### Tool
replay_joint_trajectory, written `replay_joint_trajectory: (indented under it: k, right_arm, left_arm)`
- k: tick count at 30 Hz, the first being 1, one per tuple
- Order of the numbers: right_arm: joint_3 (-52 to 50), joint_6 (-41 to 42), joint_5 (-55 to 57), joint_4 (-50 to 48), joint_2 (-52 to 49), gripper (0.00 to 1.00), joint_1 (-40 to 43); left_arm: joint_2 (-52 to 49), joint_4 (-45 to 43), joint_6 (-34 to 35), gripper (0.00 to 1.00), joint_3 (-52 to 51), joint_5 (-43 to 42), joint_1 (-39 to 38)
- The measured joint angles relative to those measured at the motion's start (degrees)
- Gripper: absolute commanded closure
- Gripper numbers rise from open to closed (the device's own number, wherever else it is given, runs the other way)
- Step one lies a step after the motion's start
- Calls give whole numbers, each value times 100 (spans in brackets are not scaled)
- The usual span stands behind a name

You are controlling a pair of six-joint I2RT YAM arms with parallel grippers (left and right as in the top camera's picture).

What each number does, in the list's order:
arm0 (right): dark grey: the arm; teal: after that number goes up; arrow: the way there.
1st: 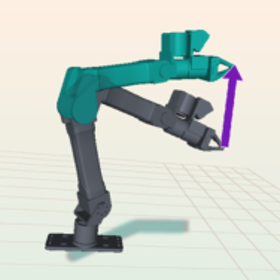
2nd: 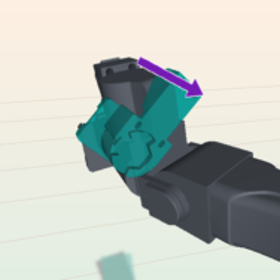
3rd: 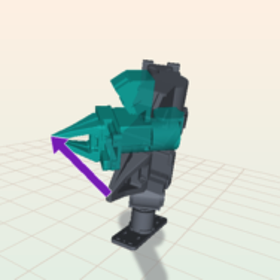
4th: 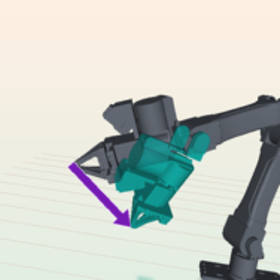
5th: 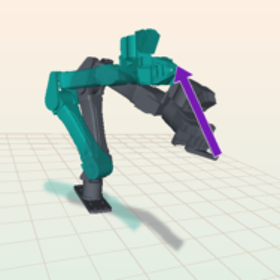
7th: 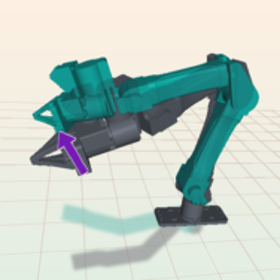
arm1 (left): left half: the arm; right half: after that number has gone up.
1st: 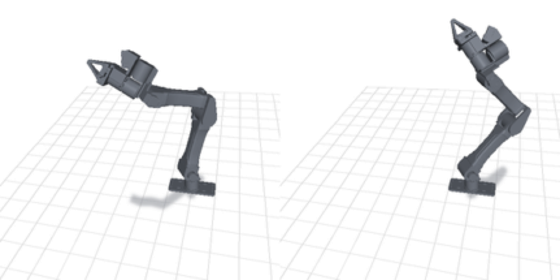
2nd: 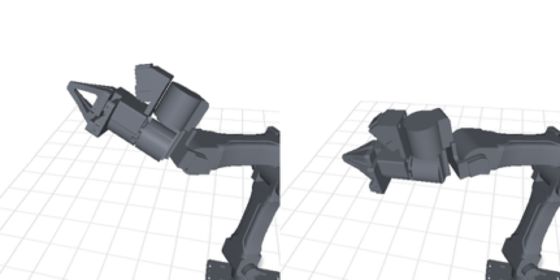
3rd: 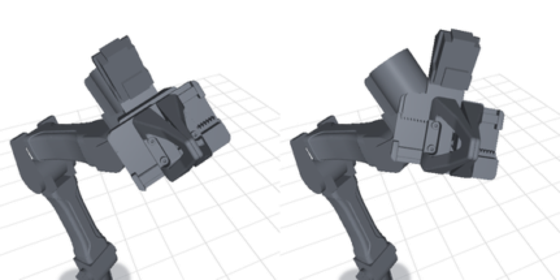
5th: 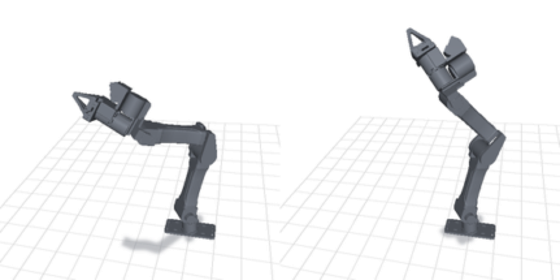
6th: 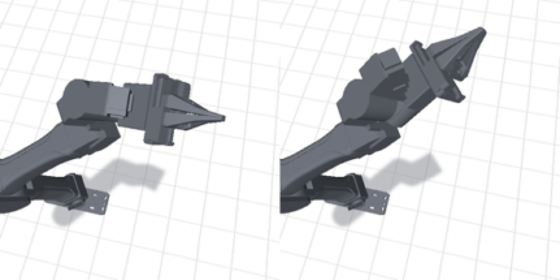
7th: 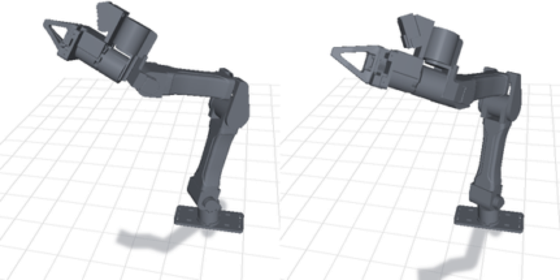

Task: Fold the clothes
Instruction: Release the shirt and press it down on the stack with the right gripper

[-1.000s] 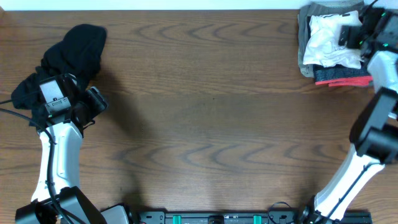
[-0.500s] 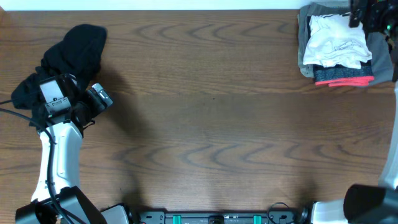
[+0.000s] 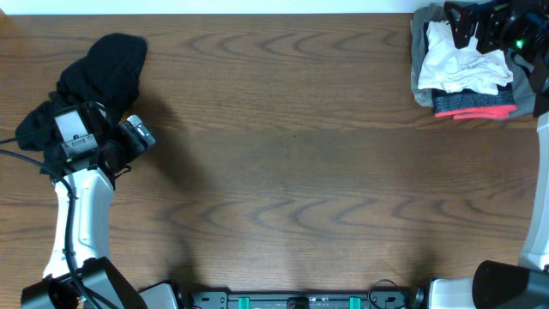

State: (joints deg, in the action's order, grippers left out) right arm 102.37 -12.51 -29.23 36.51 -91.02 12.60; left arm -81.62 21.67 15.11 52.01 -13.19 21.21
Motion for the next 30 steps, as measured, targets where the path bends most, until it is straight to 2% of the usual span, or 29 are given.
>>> replay_joint_trajectory:
  k: [9, 15, 21, 25, 30]
  right_arm:
    - [0, 2, -37, 269, 0, 1, 0]
    - [-11, 13, -17, 1045, 118, 1, -85]
    - [-74, -74, 448, 1989, 964, 1, -522]
    - [-667, -103, 732, 1351, 1882, 1, -706]
    - [-2461, -13, 892, -710, 3051, 1, -807]
  left_arm:
    - [0, 0, 0, 2, 0, 0, 0]
    - [0, 0, 0, 2, 0, 0, 0]
    - [0, 0, 0, 2, 0, 0, 0]
    - [0, 0, 0, 2, 0, -2, 0]
    - [0, 0, 0, 2, 0, -2, 0]
